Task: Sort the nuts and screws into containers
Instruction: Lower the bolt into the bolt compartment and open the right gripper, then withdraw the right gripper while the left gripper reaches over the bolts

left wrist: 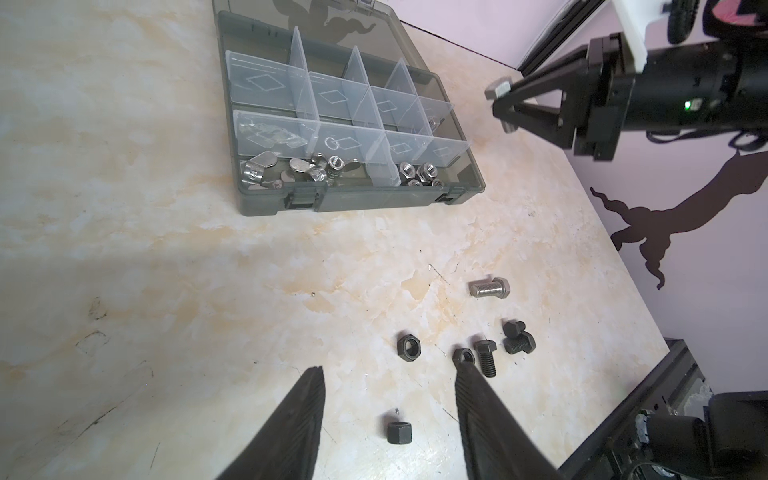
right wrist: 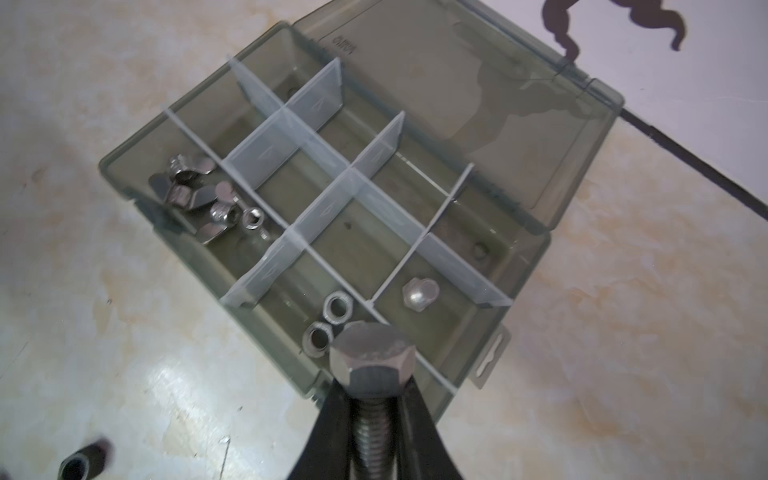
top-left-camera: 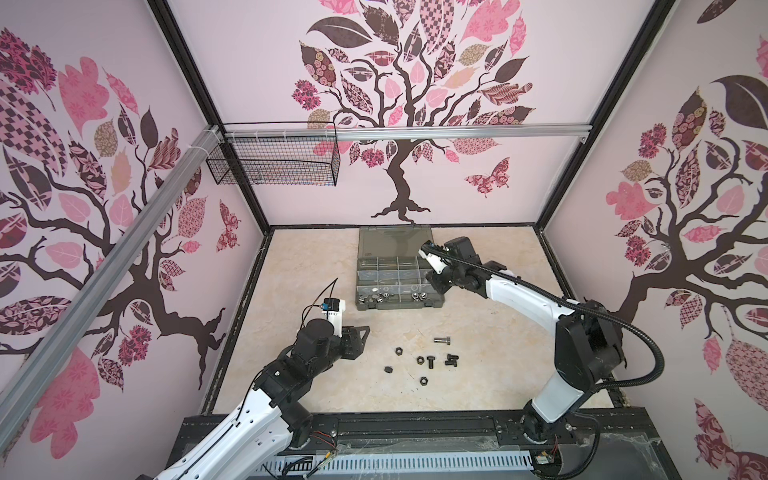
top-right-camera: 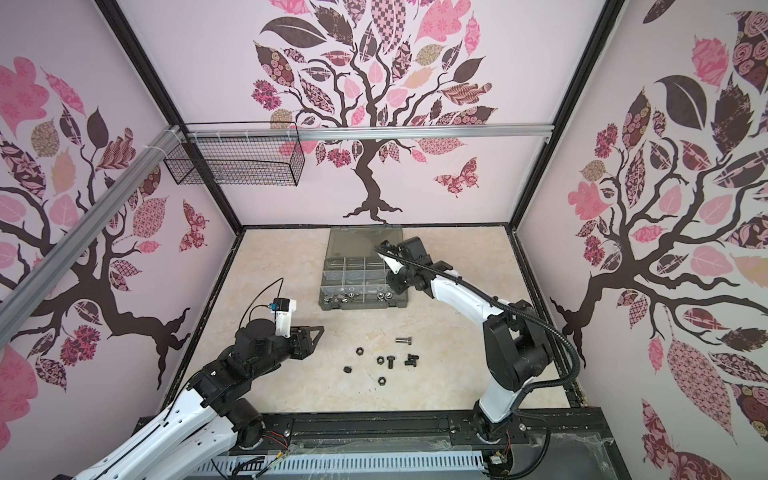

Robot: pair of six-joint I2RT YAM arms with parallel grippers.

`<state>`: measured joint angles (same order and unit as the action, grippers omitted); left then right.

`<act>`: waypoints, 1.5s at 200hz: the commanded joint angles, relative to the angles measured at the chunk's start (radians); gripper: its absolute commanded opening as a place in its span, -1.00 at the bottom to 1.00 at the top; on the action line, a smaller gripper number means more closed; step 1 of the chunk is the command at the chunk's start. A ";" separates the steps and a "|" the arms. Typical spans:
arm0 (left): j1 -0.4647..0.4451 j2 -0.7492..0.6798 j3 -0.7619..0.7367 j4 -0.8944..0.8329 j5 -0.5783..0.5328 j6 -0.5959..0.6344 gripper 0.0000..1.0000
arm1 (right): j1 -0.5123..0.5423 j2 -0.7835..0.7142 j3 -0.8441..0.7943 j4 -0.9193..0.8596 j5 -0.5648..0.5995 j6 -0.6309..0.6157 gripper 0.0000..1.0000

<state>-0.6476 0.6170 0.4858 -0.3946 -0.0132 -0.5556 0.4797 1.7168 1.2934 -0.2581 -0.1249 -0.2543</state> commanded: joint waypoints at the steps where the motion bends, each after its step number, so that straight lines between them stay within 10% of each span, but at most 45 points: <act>1: 0.002 0.000 -0.027 0.030 0.013 -0.004 0.08 | -0.027 0.104 0.091 -0.021 0.032 0.055 -0.69; 172: 0.002 0.037 -0.022 0.047 0.033 -0.001 0.08 | -0.058 0.243 0.137 -0.017 0.089 0.063 -0.38; 300: -0.100 0.343 0.133 0.064 0.043 0.189 0.01 | -0.155 -0.375 -0.377 0.102 0.117 0.434 -0.26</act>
<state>-0.6926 0.8875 0.5430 -0.3645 0.0502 -0.4519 0.3481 1.4601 1.0298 -0.1818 -0.0223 0.0559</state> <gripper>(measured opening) 0.506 0.364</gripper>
